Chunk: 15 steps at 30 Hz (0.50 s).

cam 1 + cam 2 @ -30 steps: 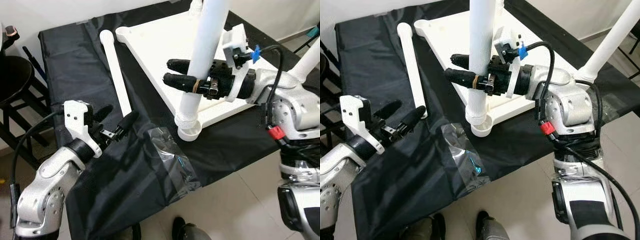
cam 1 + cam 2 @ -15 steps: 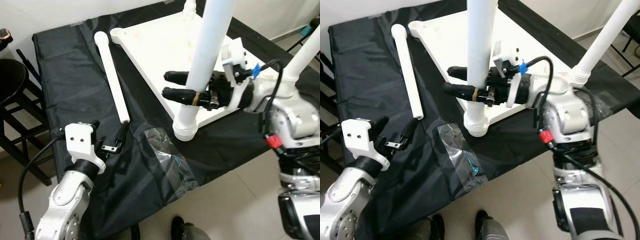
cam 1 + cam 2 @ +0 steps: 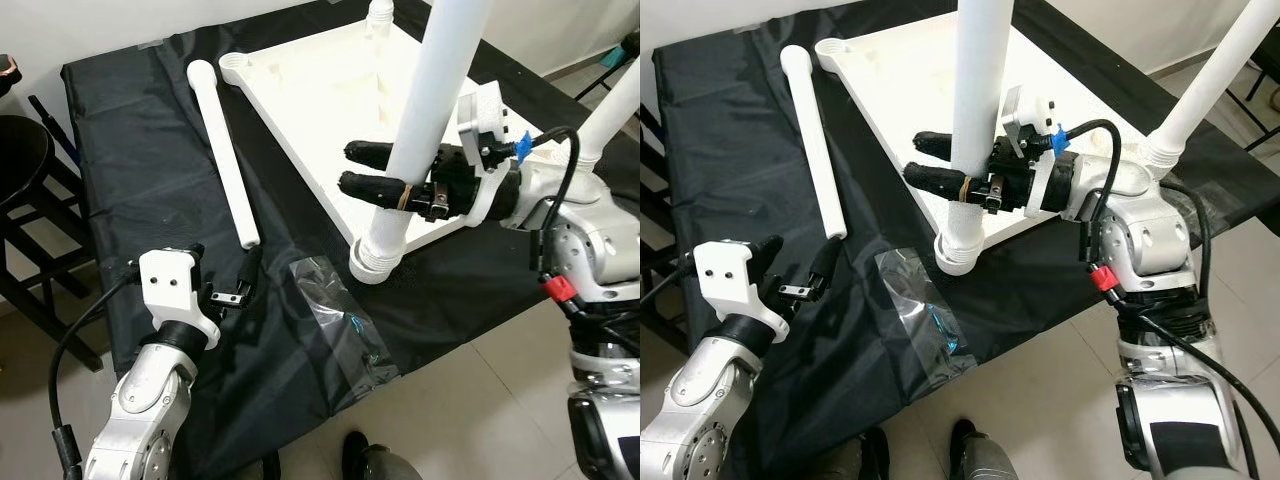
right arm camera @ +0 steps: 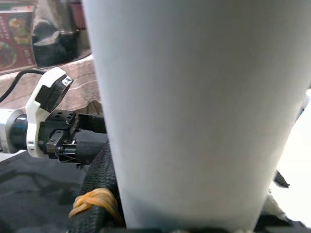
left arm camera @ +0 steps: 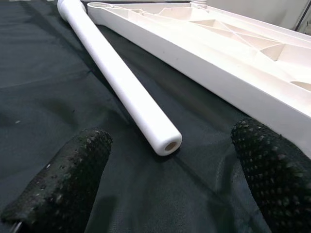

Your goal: Building children table

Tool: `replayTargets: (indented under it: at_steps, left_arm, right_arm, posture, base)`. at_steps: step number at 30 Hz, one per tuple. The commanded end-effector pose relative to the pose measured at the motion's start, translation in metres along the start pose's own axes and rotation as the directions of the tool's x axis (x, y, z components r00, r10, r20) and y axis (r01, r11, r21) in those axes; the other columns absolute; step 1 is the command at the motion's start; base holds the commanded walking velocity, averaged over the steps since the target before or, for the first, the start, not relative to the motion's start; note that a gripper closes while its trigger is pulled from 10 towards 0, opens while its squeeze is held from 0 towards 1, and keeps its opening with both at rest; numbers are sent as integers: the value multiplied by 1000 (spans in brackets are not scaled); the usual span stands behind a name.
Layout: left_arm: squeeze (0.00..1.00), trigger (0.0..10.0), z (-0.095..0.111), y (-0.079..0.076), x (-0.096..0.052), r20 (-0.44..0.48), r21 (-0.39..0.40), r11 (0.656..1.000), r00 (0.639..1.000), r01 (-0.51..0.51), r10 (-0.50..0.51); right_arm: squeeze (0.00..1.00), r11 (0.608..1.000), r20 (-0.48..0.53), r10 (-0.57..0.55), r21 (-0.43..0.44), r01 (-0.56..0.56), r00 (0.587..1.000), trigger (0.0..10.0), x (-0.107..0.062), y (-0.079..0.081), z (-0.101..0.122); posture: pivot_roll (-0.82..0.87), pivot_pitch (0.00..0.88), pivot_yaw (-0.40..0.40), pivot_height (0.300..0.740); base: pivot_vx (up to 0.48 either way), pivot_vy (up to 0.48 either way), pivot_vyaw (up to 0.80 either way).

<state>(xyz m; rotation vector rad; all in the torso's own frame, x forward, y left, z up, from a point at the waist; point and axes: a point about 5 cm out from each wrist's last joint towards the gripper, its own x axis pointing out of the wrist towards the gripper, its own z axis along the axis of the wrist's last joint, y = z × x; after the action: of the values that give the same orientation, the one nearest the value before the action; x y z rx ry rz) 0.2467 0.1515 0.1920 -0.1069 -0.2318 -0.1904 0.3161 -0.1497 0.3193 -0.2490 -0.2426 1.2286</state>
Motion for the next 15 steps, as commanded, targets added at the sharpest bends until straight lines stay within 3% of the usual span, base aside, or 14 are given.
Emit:
replayTargets:
  at_steps: [1, 15]
  left_arm:
    - [0, 10000, -6, 1, -1, -25, 21, 1000, 1000, -9, 9]
    - [0, 10000, -7, -2, 0, -25, 31, 1000, 1000, 5, -4]
  right_arm:
    - [0, 1000, 11, -13, -1, 13, 1000, 10000, 1, -1, 3]
    - [0, 999, 36, -29, 14, 29, 999, 10000, 6, 0, 2]
  posture:
    - [-31, 337, -14, 740]
    - [-22, 339, -16, 740]
  base:
    - [0, 0, 0]
    - [0, 0, 0]
